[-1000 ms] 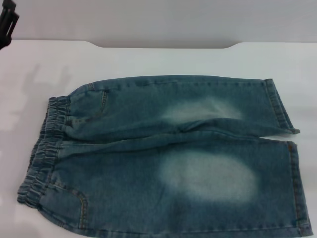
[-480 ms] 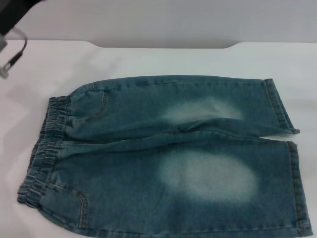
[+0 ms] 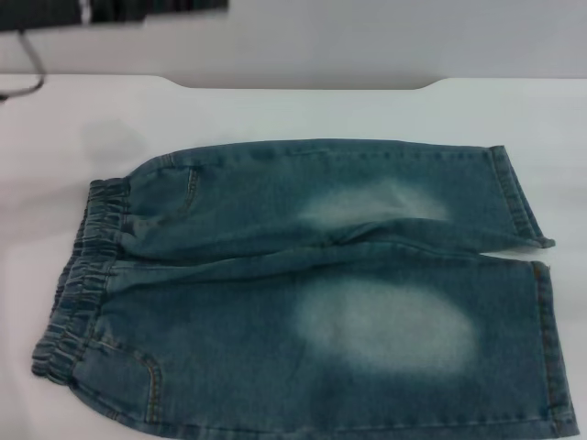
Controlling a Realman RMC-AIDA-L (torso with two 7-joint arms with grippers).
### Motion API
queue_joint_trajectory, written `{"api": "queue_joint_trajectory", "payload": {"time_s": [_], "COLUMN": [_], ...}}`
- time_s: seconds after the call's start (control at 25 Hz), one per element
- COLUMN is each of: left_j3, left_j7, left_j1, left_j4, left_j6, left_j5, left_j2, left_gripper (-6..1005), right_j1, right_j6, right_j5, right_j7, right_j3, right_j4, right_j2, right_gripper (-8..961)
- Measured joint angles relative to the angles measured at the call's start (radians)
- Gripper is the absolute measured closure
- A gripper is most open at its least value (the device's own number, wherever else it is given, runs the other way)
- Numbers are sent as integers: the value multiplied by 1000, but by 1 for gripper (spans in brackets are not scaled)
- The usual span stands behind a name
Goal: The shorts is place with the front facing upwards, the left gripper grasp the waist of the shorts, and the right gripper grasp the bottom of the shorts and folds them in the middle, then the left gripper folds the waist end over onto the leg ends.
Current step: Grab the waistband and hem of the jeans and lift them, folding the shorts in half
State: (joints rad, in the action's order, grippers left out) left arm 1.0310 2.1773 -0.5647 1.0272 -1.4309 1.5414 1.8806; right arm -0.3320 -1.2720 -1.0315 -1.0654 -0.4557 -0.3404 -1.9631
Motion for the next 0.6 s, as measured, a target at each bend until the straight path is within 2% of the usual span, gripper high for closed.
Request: {"api": "queue_joint_trajectory", "payload": {"time_s": [0.04, 0.08, 0.16, 0.32, 0.36, 0.4, 0.44, 0.48, 0.56, 0.6], "left_j3": [-30, -30, -84, -84, -182, -182, -245, -268, -268, -274], "left_j7": [119, 119, 187, 187, 220, 220, 240, 249, 249, 253], "left_j1": [15, 15, 30, 30, 61, 61, 111, 143, 143, 202], "left_j4": [74, 74, 121, 121, 173, 173, 220, 238, 238, 245], "left_j6": [-73, -73, -164, -164, -278, -278, -334, -356, -356, -376], "left_j5": [140, 140, 261, 261, 371, 371, 444, 471, 471, 486], "left_j2": [-3, -3, -4, -4, 5, 5, 11, 11, 11, 5], "left_gripper": [163, 163, 163, 163, 163, 163, 162, 162, 162, 162], "right_j1": [8, 13, 23, 19, 12, 5, -3, -11, -25, -31], "right_j6": [0, 1, 5, 15, 18, 25, 32, 40, 50, 53], "right_j5": [-7, -7, -6, -1, -1, -1, -2, -3, -3, -2], "right_j7": [0, 0, 6, 40, 56, 66, 70, 73, 80, 83], "right_j3": [1, 2, 10, 41, 52, 56, 59, 61, 62, 62], "right_j4": [-2, -1, -1, 5, 6, 7, 7, 7, 7, 7], "right_j2": [5, 7, 7, 4, 3, 3, 2, 2, 1, -2], "right_gripper": [331, 331, 331, 331, 331, 331, 331, 331, 331, 331]}}
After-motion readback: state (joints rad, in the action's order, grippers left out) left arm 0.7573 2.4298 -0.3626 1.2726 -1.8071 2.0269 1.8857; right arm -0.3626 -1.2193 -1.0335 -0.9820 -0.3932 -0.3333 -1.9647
